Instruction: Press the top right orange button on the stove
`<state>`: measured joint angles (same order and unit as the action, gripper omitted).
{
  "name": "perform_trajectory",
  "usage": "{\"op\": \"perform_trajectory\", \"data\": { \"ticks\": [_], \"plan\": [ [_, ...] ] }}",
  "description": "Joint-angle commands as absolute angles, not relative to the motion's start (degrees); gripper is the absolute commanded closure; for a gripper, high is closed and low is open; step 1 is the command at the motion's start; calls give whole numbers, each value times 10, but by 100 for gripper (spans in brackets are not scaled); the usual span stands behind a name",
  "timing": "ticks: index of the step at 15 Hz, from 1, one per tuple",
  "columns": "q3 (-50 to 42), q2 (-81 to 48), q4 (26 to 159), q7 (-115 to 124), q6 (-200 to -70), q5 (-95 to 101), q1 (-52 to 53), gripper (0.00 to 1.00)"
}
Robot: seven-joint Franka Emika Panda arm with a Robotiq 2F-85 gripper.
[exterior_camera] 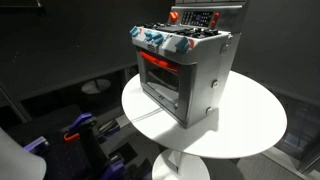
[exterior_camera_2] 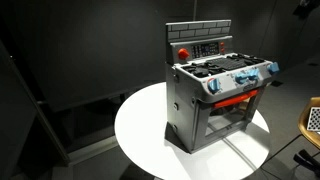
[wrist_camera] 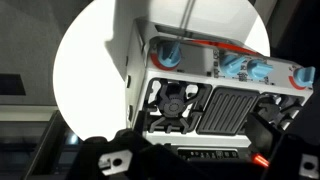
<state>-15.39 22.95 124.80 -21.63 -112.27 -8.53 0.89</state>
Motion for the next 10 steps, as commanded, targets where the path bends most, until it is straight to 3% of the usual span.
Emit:
{"op": "perform_trajectory", "data": {
  "ticks": [1, 10],
  "plan": [
    [-141, 228, 1246, -221, -1121, -91, -6, 0],
    [-107, 187, 1243, -182, -1232, -92, -5, 0]
  ]
}}
